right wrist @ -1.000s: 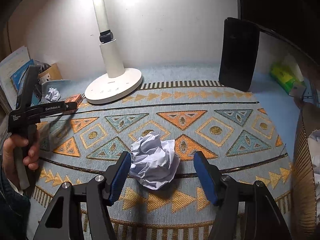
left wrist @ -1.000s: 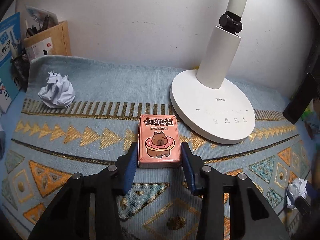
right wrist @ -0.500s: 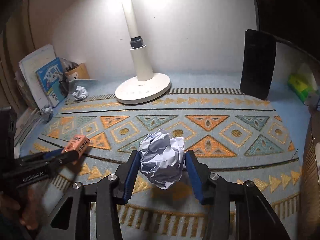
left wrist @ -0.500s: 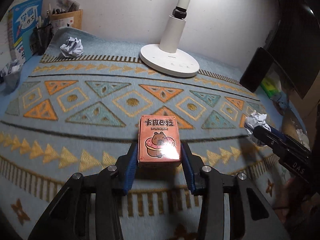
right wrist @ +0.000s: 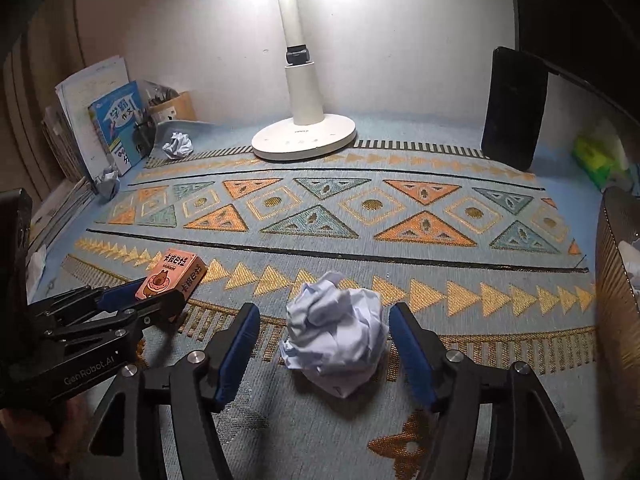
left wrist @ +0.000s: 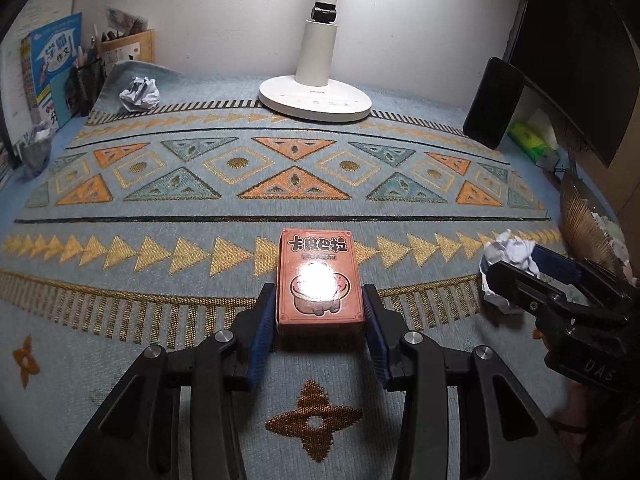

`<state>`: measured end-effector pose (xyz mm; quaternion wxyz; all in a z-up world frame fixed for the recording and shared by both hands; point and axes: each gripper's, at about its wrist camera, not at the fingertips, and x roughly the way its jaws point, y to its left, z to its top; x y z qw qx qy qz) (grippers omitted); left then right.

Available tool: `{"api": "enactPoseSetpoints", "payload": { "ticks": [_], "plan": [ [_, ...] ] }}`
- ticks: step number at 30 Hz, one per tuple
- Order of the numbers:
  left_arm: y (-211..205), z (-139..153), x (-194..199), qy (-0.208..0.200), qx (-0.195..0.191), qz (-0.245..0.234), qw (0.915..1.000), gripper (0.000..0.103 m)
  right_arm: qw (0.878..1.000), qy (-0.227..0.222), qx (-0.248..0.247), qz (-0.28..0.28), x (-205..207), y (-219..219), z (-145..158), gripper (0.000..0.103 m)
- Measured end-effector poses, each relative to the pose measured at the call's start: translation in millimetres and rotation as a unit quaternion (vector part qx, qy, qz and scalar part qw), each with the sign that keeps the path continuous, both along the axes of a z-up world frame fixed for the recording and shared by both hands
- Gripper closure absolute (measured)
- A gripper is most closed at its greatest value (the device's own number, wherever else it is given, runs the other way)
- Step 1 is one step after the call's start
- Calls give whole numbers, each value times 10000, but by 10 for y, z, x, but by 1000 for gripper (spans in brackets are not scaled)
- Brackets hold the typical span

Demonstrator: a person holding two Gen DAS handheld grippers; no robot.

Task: Organize objects
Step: 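Grasp the pink capybara box with the left tool while the right tool grasps the paper ball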

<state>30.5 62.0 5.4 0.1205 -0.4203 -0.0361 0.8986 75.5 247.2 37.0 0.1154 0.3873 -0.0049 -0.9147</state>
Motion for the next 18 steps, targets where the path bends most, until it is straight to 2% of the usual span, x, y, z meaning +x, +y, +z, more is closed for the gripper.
{"api": "enactPoseSetpoints", "payload": {
  "ticks": [7, 9, 10, 11, 17, 18],
  "plan": [
    [24, 2, 3, -10, -82, -23, 10000, 63, 9997, -234, -75, -68, -48, 34, -53, 37],
    [29, 3, 4, -10, -75, -55, 10000, 61, 9996, -245, -125, -52, -52, 47, -54, 37],
    [32, 4, 8, -15, -45, -96, 9999, 54, 9996, -240, -125, -38, -47, 43, -53, 37],
    [40, 3, 11, -18, -52, -138, 9999, 53, 9997, -235, -115, -28, -43, 34, -52, 37],
    [95, -1, 26, -4, -278, -114, 9995, 53, 9994, -268, -194, -48, -56, 42, -57, 37],
    [93, 0, 27, -3, -276, -115, 9996, 53, 9994, -272, -199, -99, -60, 50, -59, 41]
  ]
}}
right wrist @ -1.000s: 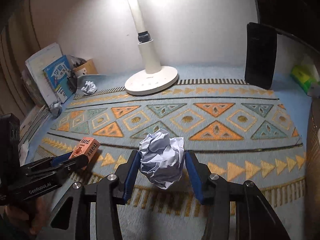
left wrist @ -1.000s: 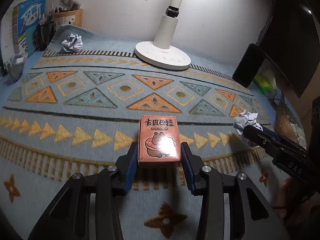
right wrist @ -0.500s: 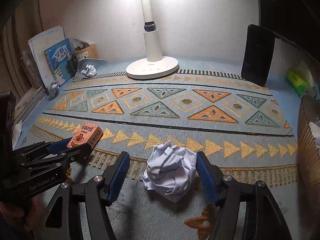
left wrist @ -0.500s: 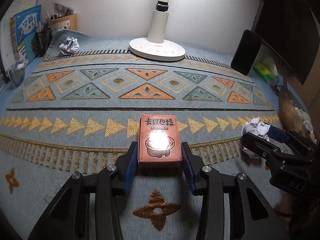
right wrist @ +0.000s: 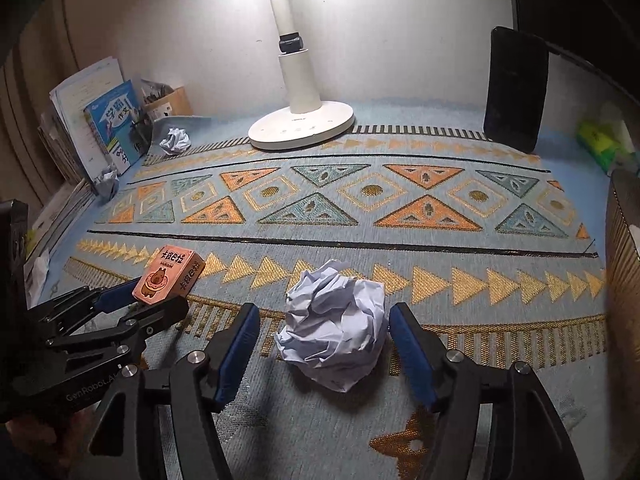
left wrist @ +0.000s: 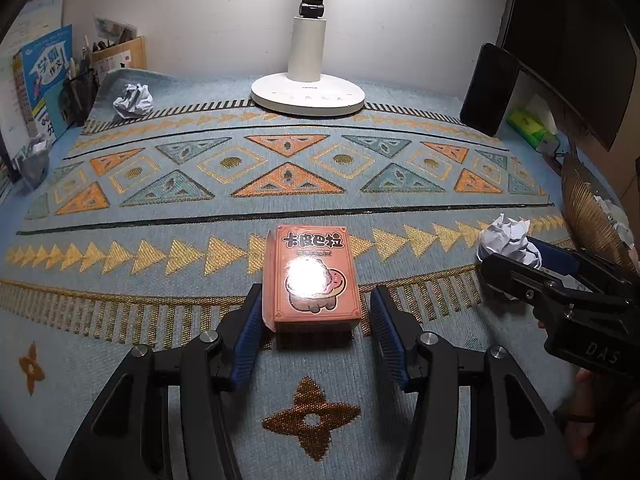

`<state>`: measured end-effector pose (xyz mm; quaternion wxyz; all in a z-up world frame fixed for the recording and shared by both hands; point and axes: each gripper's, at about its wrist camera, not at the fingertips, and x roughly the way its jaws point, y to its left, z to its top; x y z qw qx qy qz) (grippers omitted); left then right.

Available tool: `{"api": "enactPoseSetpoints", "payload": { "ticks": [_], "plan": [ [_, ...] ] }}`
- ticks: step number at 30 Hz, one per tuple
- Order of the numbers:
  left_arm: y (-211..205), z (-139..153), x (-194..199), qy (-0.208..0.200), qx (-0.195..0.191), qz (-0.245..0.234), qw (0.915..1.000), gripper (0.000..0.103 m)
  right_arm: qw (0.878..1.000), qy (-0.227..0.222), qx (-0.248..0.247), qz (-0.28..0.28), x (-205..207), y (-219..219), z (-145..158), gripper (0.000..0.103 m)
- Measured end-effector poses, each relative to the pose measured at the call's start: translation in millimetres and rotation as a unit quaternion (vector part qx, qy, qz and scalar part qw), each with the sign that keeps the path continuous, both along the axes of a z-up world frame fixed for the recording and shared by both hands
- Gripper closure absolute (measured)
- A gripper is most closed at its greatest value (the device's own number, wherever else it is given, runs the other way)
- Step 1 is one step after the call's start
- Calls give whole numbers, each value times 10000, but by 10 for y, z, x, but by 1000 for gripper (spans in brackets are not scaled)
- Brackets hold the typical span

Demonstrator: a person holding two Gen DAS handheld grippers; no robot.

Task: Organize objects
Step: 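Grasp the pink capybara box with the left tool while the right tool grasps the paper ball, then carry the pink box and paper ball over the woven bowl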

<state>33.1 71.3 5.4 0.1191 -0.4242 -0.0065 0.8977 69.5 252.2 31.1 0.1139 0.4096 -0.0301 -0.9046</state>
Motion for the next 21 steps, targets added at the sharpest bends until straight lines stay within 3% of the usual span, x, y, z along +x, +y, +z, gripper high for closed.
{"api": "enactPoseSetpoints", "payload": {
  "ticks": [1, 4, 7, 10, 12, 17, 21],
  "plan": [
    [-8, 4, 3, 13, 14, 8, 10000, 62, 10000, -1, -15, -13, -1, 6, -1, 55],
    [-24, 24, 18, 59, 171, -114, 9998, 65, 9997, 226, 23, -59, 55, 4, 54, 57],
    [44, 87, 85, 268, 49, -135, 9995, 65, 9983, 570, -55, -59, 167, 38, 154, 57],
    [190, 225, 189, 406, 478, -401, 9972, 65, 9973, 631, -284, -252, 253, 183, 255, 57],
    [422, 406, 269, 604, 563, -657, 9944, 65, 9958, 682, -370, -478, 335, 371, 394, 57],
    [1205, 950, 389, 1118, 839, -1554, 9779, 65, 9802, 1338, -375, -1407, 677, 1131, 1005, 57],
    [1789, 1186, 279, 1033, 1240, -2091, 9645, 65, 9599, 1443, -464, -2359, 879, 1835, 1246, 57]
  ]
}}
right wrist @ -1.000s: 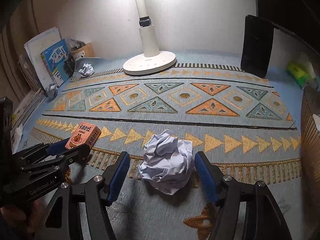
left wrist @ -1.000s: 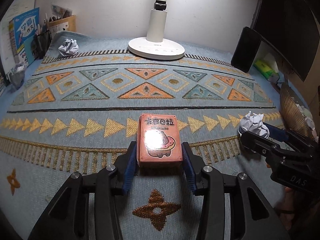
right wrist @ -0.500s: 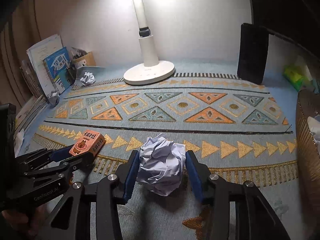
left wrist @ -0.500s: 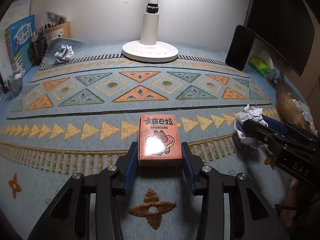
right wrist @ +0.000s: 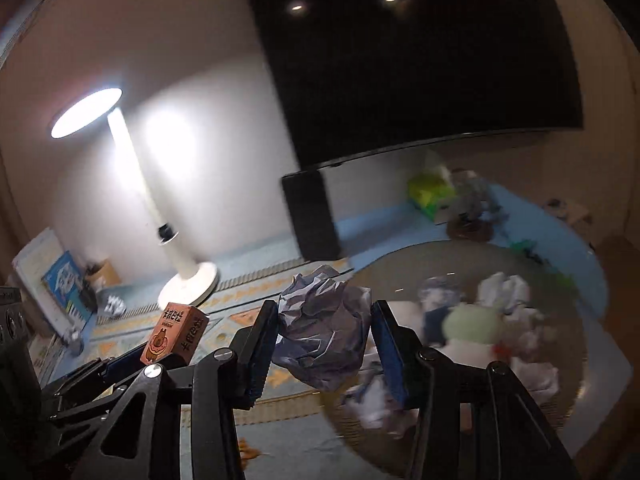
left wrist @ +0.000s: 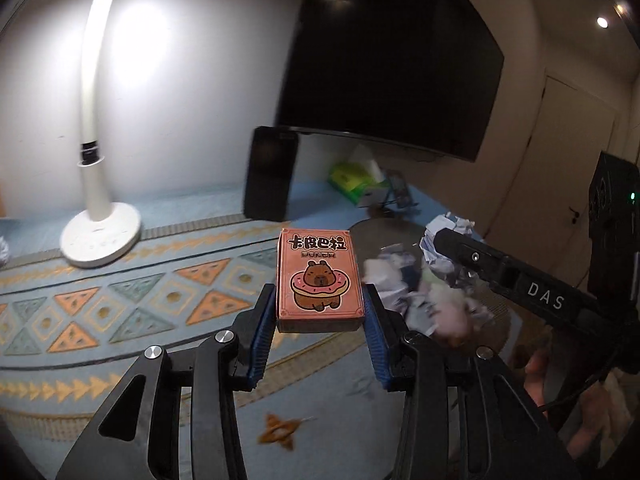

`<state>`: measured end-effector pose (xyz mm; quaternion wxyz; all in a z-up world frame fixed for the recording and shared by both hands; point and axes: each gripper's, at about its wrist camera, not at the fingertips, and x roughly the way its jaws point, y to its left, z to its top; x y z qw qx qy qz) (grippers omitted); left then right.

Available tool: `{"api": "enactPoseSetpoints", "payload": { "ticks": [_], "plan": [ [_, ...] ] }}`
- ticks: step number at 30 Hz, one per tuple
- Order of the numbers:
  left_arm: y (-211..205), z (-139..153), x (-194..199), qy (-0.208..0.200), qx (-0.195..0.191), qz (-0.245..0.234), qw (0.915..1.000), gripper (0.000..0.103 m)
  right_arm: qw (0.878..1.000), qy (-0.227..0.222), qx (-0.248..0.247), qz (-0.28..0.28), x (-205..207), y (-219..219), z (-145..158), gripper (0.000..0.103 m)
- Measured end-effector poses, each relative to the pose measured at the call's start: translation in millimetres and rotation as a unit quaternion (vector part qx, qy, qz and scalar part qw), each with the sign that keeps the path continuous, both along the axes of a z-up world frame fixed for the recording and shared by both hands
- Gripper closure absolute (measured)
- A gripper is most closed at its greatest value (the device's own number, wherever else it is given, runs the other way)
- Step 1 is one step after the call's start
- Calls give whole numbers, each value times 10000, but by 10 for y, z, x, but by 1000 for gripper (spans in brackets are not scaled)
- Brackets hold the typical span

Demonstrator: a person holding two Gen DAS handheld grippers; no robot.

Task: Organize objects
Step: 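Carry the pink box and paper ball over the woven bowl, then open both tools over the woven bowl to drop the items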

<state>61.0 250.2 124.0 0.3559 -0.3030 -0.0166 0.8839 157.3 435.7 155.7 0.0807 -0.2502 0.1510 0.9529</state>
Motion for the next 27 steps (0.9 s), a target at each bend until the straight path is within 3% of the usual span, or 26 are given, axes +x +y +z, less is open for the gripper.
{"api": "enactPoseSetpoints", "payload": {
  "ticks": [4, 8, 10, 12, 13, 14, 15, 22, 27],
  "plan": [
    [510, 52, -80, 63, -53, -323, 9994, 65, 9965, -133, -94, -821, 133, 593, 3, 56],
    [789, -49, -83, -91, -8, -468, 9989, 64, 9923, -441, -500, -1046, 144, 931, -124, 55],
    [903, -101, -86, -131, -56, -497, 9987, 64, 9906, -512, -403, -1200, 160, 971, -148, 54],
    [968, -129, -80, -82, -87, -471, 9988, 54, 9887, -668, -276, -1311, 131, 987, -168, 45],
    [982, -134, -74, -65, -103, -456, 9989, 36, 9879, -716, -269, -1347, 125, 993, -173, 36],
    [968, -134, -61, -25, -75, -422, 9991, 22, 9878, -671, -294, -1372, 146, 1010, -178, 36],
    [924, -127, -46, 45, 9, -381, 9993, 21, 9884, -594, -343, -1356, 169, 1016, -180, 36],
    [469, -139, -68, -101, 169, -88, 9998, 21, 9922, -539, -456, -1023, 215, 858, -201, 36],
    [-193, -211, 14, -189, 225, 629, 9976, 21, 9978, -522, -225, -355, 55, 263, -183, 36]
  ]
}}
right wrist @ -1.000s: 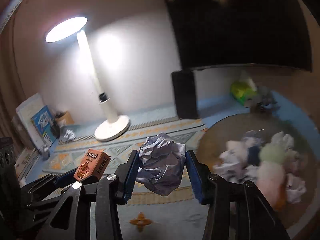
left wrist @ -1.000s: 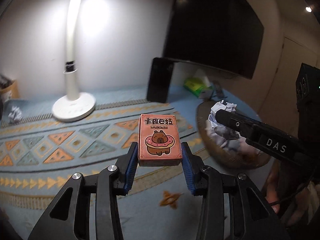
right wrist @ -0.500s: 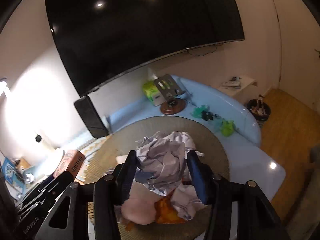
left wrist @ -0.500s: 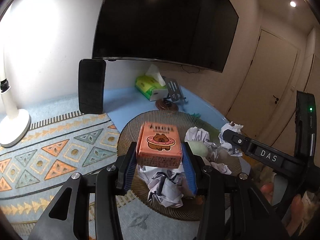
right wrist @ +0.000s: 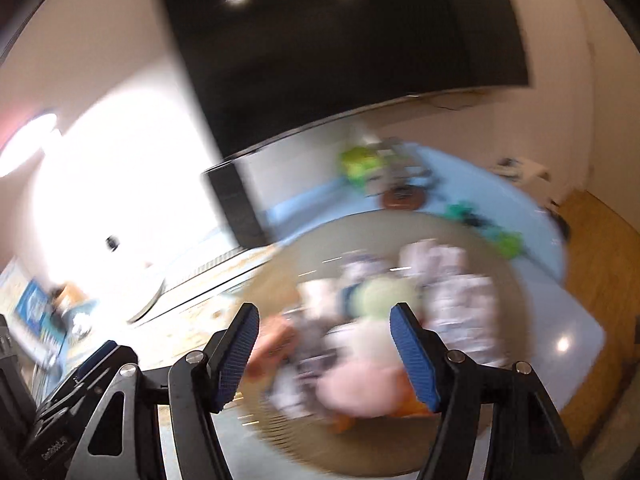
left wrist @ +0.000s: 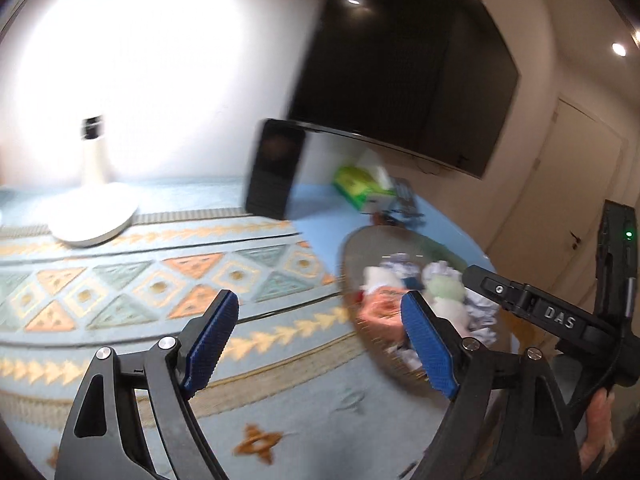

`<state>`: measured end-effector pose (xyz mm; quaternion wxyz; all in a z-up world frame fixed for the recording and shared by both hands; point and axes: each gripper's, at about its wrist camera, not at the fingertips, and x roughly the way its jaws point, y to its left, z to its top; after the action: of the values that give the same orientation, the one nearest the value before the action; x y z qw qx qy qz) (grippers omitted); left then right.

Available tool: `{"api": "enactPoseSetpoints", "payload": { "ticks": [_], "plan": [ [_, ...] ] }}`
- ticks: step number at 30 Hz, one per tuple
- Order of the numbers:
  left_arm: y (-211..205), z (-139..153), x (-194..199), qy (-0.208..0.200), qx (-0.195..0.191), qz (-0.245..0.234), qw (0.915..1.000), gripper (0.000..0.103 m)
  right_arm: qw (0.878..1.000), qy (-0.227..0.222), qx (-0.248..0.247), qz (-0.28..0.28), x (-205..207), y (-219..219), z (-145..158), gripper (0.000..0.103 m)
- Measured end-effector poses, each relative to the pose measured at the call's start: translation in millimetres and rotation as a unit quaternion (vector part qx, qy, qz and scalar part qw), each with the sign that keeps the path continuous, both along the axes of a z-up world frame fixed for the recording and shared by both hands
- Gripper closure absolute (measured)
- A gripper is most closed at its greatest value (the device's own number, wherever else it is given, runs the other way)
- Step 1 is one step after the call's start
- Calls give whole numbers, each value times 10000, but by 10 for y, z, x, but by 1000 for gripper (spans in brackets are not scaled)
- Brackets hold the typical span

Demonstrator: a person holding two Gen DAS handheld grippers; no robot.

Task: Organize objects
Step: 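Open both tools over the woven bowl to drop the items, then move both open tools back over the mat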

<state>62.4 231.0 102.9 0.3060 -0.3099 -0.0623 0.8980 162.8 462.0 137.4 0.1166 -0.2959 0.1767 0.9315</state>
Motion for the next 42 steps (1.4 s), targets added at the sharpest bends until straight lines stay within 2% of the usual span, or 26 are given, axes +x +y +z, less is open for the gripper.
{"api": "enactPoseSetpoints", "payload": {
  "ticks": [7, 13, 20, 23, 26, 28, 31, 35, 42],
  "plan": [
    [-981, -89, 115, -12, -345, 1039, 9940, 19, 9929, -297, 375, 1091, -353, -1057, -151, 36],
    [-1703, -186, 126, 34, -835, 1880, 9786, 18, 9818, -437, 505, 1775, -621, -1812, -284, 36],
    [-2285, -448, -20, -115, -930, 2542, 9626, 18, 9684, -528, 553, 2375, -981, -2475, -535, 36],
    [-2377, -623, -61, -187, -929, 2625, 9603, 16, 9618, -581, 732, 2572, -1116, -2693, -789, 36],
    [-2387, -777, -76, -316, -969, 2641, 9591, 16, 9560, -691, 698, 2764, -1153, -2806, -981, 36],
    [-2381, -803, -119, -463, -990, 2623, 9588, 16, 9544, -714, 796, 2789, -1166, -2843, -981, 35],
    [-2414, -836, -154, -590, -973, 2687, 9565, 15, 9544, -824, 615, 2803, -1205, -2800, -1027, 29],
    [-2409, -880, -214, -794, -1076, 2752, 9520, 15, 9553, -994, 415, 2755, -1278, -2749, -1085, 28],
    [-2307, -864, -171, -635, -1372, 2696, 9510, 15, 9569, -992, 529, 2676, -1273, -2761, -1074, 28]
  ]
}}
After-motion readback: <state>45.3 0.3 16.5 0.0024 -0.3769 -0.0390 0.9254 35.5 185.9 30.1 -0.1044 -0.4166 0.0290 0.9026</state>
